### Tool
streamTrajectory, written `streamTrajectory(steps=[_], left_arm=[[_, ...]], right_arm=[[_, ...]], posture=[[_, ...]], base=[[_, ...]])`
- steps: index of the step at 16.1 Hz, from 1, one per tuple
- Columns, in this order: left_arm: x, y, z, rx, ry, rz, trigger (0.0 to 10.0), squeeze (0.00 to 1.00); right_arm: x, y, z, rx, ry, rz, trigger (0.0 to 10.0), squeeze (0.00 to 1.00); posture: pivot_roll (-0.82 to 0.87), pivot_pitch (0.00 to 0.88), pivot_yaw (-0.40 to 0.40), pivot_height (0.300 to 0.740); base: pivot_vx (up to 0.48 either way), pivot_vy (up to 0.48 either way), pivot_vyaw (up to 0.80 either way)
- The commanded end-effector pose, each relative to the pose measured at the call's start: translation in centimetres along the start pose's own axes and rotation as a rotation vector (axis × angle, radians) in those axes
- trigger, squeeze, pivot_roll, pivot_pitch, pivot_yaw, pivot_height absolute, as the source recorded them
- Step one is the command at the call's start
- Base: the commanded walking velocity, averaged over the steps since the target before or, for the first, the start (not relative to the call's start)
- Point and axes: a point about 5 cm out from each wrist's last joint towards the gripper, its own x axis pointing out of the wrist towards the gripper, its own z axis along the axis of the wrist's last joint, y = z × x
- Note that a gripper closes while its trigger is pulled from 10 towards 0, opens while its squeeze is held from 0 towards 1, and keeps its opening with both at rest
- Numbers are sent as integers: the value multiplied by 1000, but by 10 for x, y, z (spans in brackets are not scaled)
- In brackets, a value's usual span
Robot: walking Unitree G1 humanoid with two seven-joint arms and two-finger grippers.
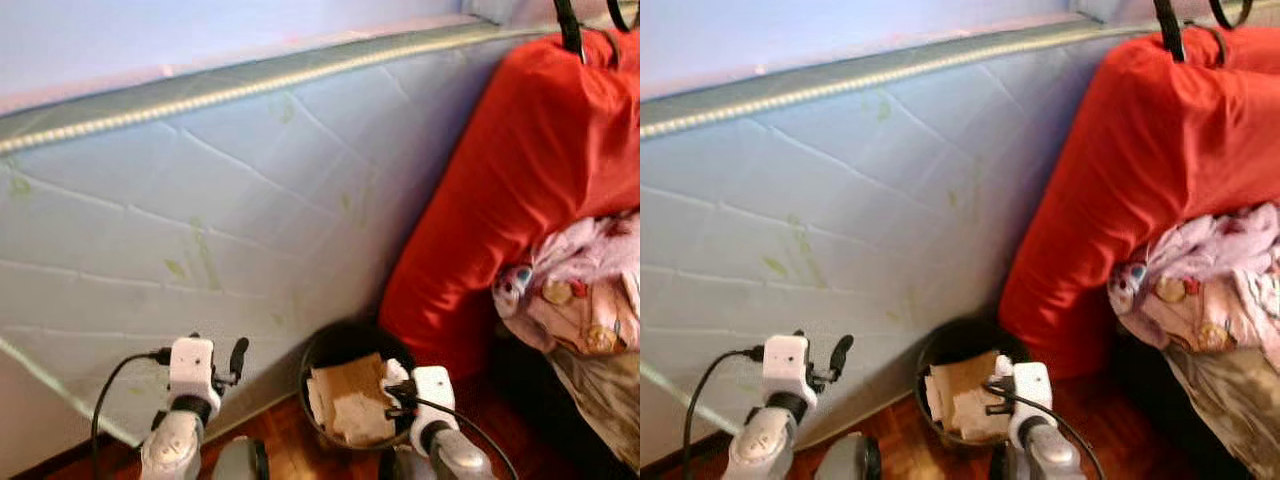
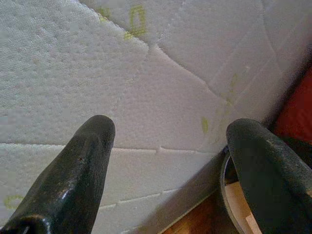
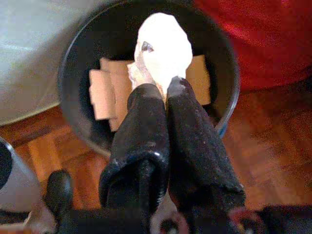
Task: Clean up the room
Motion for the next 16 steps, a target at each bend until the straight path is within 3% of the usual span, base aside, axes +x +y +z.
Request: streamTrajectory(steps=[1, 3, 9, 16], left_arm=[[3, -1, 6, -1, -13, -10, 10000, 0], [2, -4, 12, -7, -31, -15, 10000, 0], [-14, -3, 29, -16, -68, -10, 10000, 0], [-33, -1, 40, -21, -57, 35, 10000, 0]], right_arm=[[4, -2, 9, 24, -7, -21, 10000, 0], [3, 0, 10, 30, -39, -17, 10000, 0], [22, 12, 85, 17, -173, 11, 10000, 0], [24, 16, 89, 34, -167, 41, 10000, 0]], posture=[[99, 138, -47, 625], [121, 166, -55, 625], [157, 249, -71, 625], [180, 323, -98, 625]], base=[[0, 0, 0], [0, 0, 0], [0, 0, 0], [0, 0, 0]])
